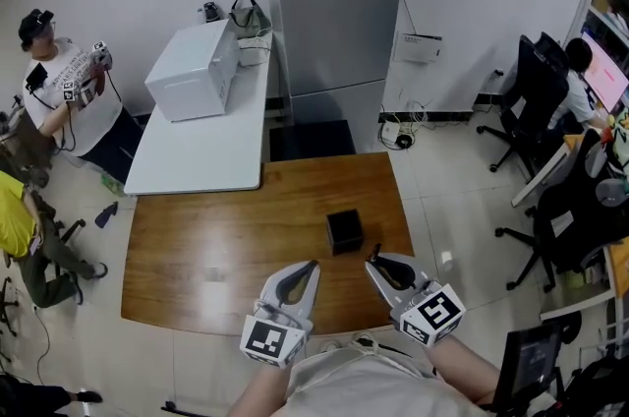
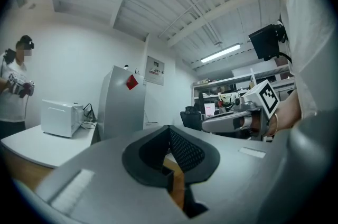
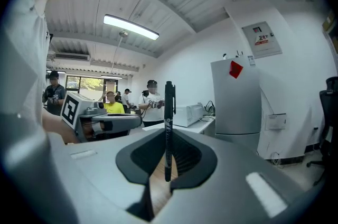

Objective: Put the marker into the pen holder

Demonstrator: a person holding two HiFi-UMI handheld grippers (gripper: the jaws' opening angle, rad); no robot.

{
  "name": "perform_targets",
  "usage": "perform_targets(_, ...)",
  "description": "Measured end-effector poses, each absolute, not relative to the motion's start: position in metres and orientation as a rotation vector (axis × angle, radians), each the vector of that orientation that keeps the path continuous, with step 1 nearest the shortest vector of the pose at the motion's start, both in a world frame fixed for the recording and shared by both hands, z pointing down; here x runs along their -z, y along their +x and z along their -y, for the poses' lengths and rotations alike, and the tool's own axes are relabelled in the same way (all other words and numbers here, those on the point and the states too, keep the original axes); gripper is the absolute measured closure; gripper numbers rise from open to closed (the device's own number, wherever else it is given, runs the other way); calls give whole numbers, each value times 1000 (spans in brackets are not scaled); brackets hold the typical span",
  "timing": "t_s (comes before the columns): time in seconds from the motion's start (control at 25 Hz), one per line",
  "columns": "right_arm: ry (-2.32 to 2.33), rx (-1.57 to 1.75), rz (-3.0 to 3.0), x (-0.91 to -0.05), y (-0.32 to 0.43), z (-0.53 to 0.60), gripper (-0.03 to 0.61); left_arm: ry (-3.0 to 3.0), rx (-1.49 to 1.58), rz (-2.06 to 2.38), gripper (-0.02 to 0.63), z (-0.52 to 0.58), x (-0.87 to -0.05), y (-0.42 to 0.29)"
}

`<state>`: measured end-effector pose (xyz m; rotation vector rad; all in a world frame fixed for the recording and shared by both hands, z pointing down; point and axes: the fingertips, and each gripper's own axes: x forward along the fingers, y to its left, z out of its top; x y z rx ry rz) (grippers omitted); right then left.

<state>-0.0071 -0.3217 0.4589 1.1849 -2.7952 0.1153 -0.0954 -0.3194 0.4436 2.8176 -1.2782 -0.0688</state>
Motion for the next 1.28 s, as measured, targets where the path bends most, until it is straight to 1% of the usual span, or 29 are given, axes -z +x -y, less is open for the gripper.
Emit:
perform_targets(0.16,1124,-109,2776,-483,-3,366,545,2832,42,1291,598,326,-449,-86)
perform_targets(0.48,1085,-247,2760,-514,-10,432,545,2791,28,1358,598,353,-450,-82)
perform_targets(0.76,1084,-260,2760,-550,-16,461,545,2756,15,1389,598,372,-459,-88)
perform_targets(1.0,1088,-387,2681,-608,-7,466,545,2721,-7,1401,598,383,-464,-92)
perform_targets(1.2,1076,-448,2675,-620,-8,463,544,2705,-14,1407,598,388,-465,-97)
perform_targets(1.24,1076,-456,2679,-620,-8,463,514,2702,-12,1408,598,388,-466,-97)
perform_targets(1.28,1078,-456,2682,-619,-8,463,470,2699,-8,1407,598,388,-467,-97)
